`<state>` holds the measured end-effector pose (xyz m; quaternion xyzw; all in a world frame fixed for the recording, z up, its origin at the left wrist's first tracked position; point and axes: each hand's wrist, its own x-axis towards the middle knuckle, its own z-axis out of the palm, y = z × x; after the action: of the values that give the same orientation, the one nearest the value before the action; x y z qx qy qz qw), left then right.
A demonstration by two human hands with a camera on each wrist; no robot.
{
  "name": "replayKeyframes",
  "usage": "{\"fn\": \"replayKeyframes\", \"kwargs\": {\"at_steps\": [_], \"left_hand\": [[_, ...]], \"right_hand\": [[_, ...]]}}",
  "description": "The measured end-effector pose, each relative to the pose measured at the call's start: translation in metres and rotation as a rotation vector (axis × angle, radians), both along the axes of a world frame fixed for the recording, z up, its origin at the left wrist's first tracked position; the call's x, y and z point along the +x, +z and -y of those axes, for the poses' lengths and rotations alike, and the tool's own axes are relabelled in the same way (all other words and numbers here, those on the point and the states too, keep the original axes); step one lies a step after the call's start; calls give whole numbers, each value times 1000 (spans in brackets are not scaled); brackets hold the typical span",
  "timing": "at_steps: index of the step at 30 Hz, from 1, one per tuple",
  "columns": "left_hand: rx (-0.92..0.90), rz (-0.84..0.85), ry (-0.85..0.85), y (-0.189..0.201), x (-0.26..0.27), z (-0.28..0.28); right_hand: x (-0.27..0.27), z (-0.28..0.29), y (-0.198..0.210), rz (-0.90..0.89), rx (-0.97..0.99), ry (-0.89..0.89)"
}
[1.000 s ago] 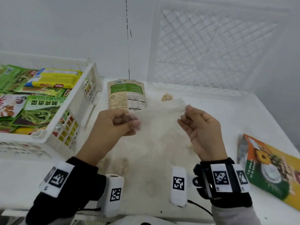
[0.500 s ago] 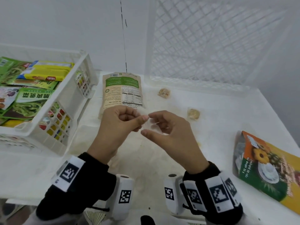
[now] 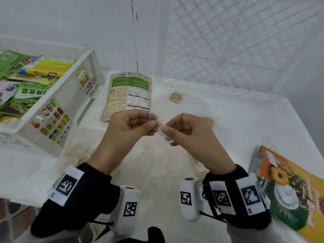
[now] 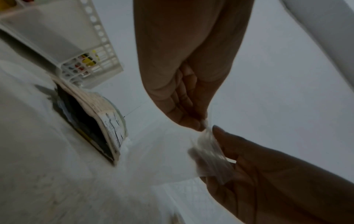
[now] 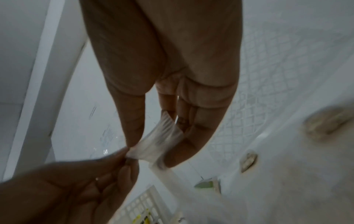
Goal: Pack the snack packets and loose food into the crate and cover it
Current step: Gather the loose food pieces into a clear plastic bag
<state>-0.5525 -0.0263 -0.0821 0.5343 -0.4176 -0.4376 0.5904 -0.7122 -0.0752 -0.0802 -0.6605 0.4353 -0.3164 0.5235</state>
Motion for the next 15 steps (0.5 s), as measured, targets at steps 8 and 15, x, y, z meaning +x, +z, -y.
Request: {"fn": "replayKeyframes", "kwargs": {"at_steps": [8, 15], "left_hand": [[26, 70, 42, 0, -18, 5], [87, 55, 81, 2, -23, 6]], "right_hand": [[-5, 11, -2, -170, -144, -11], [-12, 32, 0, -141, -268, -138]]}}
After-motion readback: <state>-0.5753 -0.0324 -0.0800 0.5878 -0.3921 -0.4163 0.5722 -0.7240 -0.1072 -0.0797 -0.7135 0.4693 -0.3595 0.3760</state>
